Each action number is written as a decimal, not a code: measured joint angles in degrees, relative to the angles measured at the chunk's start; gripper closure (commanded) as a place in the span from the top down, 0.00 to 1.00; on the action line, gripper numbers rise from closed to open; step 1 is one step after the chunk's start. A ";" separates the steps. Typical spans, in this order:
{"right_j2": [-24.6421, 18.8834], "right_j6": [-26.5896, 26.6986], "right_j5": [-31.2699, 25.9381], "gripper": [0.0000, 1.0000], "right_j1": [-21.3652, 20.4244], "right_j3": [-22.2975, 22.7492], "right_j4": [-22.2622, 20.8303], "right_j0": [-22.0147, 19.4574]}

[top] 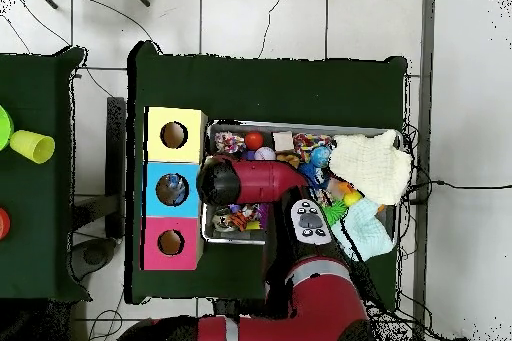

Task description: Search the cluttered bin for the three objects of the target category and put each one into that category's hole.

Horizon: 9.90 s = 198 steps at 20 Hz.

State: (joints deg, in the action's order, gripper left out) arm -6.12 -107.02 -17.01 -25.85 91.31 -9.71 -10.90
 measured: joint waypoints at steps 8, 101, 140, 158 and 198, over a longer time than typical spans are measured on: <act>-0.01 0.00 0.00 1.00 0.78 -0.26 0.00 -0.15; -0.07 0.00 -6.46 1.00 -14.12 8.53 2.35 3.13; 2.08 0.00 -6.41 1.00 -6.67 7.85 -0.58 -2.84; -3.61 0.00 -6.41 1.00 -7.11 8.33 -0.59 -8.55; -3.99 0.00 -6.21 1.00 -2.71 3.94 -0.59 -3.90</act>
State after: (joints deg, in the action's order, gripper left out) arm -10.11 -107.02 -23.22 -28.56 95.25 -10.30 -14.80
